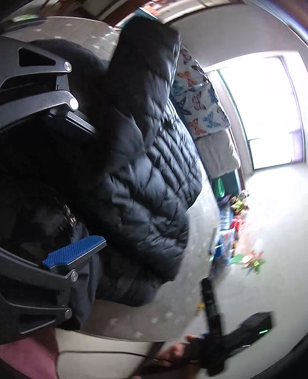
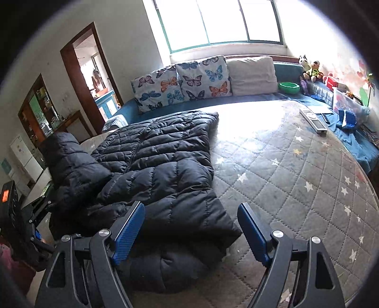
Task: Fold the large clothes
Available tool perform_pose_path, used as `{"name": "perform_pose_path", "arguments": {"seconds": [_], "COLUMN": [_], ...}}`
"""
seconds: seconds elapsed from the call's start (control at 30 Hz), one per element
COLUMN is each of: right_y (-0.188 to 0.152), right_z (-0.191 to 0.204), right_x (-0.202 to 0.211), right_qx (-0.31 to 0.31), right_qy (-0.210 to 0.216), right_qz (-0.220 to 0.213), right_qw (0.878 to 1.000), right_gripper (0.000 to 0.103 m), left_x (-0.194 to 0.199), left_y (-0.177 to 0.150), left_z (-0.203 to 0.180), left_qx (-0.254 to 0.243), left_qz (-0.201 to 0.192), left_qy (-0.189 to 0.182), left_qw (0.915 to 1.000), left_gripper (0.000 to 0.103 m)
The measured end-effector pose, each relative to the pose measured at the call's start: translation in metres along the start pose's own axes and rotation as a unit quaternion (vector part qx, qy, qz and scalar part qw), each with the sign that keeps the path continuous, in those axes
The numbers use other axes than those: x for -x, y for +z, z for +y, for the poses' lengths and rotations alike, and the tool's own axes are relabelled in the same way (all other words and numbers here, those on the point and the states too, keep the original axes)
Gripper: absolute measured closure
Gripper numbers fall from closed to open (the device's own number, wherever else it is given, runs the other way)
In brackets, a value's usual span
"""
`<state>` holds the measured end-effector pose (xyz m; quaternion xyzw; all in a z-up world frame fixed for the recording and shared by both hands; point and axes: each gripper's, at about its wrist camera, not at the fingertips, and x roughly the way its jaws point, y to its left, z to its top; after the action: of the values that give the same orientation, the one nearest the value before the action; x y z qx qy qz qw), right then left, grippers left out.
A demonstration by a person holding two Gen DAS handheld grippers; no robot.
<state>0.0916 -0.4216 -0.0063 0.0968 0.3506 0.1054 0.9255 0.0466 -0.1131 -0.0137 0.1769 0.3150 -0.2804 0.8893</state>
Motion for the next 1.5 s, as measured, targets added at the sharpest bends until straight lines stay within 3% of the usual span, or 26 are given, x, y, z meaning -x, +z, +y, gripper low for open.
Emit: {"name": "perform_pose_path", "arguments": {"seconds": [0.13,0.23,0.37,0.47,0.53,0.63,0.77,0.87,0.93,1.03,1.17,1.27,1.43,1.5], "right_y": [0.0,-0.001,-0.002,-0.004,-0.004,-0.002,0.004,0.011,0.016,0.023,0.038,0.048,0.055,0.053], "right_z": [0.004,0.01,0.017,0.019,0.018,0.013,0.009,0.012,0.019,0.034,0.07,0.103,0.141,0.147], "right_x": [0.002,0.002,0.006,0.014,0.022,0.036,0.047,0.053,0.051,0.043,0.024,0.013,0.003,0.002], "right_qx": [0.001,0.005,0.009,0.011,0.012,0.011,0.004,0.009,0.017,0.035,0.075,0.106,0.136,0.142], "right_qy": [0.009,0.014,0.02,0.017,0.01,-0.006,-0.014,-0.013,-0.002,0.019,0.055,0.096,0.123,0.127], "right_qz": [-0.004,-0.006,-0.01,-0.018,-0.026,-0.045,-0.063,-0.076,-0.076,-0.066,-0.042,-0.031,-0.033,-0.032], "right_qw": [1.0,1.0,1.0,1.0,1.0,0.999,0.998,0.997,0.997,0.997,0.995,0.989,0.982,0.981], "right_gripper": [0.015,0.015,0.015,0.015,0.015,0.015,0.015,0.015,0.015,0.015,0.015,0.015,0.015,0.015], "left_x": [0.036,0.043,0.029,0.022,0.023,0.023,0.017,0.018,0.022,0.035,0.063,0.066,0.039,0.019], "left_y": [0.003,0.009,0.022,0.037,0.049,0.065,0.066,0.058,0.054,0.044,0.022,0.004,-0.009,-0.01], "left_z": [0.042,0.08,0.122,0.127,0.113,0.072,0.015,-0.007,-0.004,0.027,0.086,0.134,0.189,0.207], "left_qx": [0.065,0.125,0.18,0.177,0.155,0.096,0.029,-0.007,0.001,0.043,0.106,0.18,0.265,0.302], "left_qz": [-0.031,-0.036,-0.034,-0.044,-0.062,-0.076,-0.063,-0.057,-0.055,-0.054,-0.077,-0.076,-0.044,-0.028], "left_qy": [0.0,-0.009,-0.072,-0.091,-0.137,-0.181,-0.237,-0.224,-0.216,-0.194,-0.12,-0.107,-0.131,-0.154], "left_qw": [0.9974,0.9915,0.9804,0.979,0.9764,0.9757,0.969,0.9728,0.9749,0.9787,0.984,0.9749,0.9542,0.9405], "left_gripper": [0.0,0.0,0.0,0.0,0.0,0.0,0.0,0.0,0.0,0.0,0.0,0.0,0.0,0.0]}}
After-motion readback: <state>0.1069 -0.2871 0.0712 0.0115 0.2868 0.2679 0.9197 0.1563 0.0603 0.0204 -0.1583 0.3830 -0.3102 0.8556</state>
